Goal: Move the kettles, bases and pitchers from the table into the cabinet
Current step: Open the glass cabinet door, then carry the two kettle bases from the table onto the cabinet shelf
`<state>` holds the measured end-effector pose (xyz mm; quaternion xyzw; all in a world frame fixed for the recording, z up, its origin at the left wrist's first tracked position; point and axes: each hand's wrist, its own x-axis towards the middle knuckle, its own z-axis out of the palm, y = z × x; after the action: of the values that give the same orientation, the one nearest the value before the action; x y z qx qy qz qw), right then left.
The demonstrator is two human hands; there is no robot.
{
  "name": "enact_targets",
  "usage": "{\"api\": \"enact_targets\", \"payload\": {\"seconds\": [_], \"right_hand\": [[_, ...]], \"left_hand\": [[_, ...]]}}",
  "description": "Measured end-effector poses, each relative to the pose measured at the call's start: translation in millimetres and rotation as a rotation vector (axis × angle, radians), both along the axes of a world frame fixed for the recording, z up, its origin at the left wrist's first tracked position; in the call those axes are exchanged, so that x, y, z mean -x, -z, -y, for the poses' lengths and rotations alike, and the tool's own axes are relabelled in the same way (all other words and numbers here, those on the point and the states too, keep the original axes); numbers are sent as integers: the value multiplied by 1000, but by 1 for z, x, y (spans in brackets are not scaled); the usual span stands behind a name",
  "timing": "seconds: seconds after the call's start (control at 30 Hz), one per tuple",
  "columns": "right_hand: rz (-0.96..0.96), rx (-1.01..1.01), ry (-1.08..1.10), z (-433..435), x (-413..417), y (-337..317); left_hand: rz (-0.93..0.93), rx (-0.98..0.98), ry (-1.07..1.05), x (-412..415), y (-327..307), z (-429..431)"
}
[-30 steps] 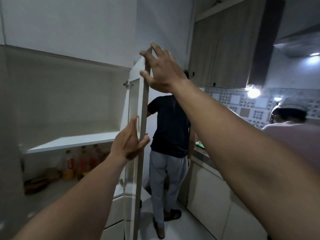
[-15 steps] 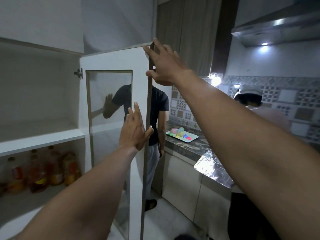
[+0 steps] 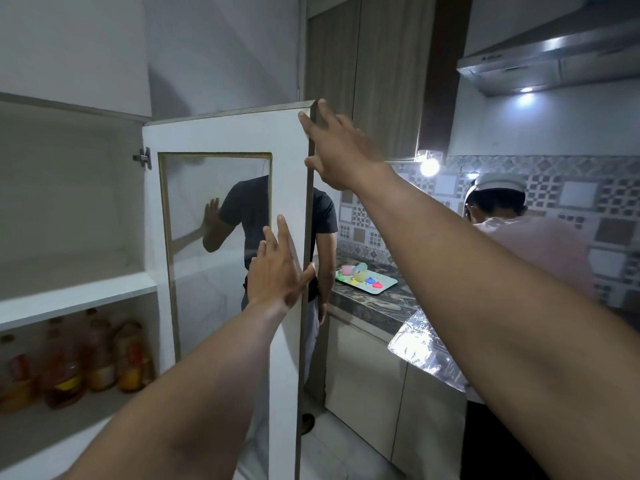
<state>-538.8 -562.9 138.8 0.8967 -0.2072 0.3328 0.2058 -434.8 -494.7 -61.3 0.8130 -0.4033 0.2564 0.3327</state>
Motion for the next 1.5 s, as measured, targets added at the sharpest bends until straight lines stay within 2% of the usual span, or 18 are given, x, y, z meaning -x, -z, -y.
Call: {"api": "enact_targets", "payload": {"seconds": [0.57, 0.77, 0.87, 1.1, 1.5], "right_hand": [[-9, -55, 33, 42, -1, 16], [106, 68, -55, 24, -22, 25], [101, 67, -135, 4, -42, 35], [-7, -98, -303, -60, -107, 68], [-162, -304, -674, -259, -256, 127]], "left_hand": [[-40, -12, -25, 4, -4, 48], [52, -56, -60, -21, -6, 22], [91, -58, -113, -44, -11, -7], [68, -126, -277, -98, -11, -111], [-28, -213, -724, -186, 16, -367]]}}
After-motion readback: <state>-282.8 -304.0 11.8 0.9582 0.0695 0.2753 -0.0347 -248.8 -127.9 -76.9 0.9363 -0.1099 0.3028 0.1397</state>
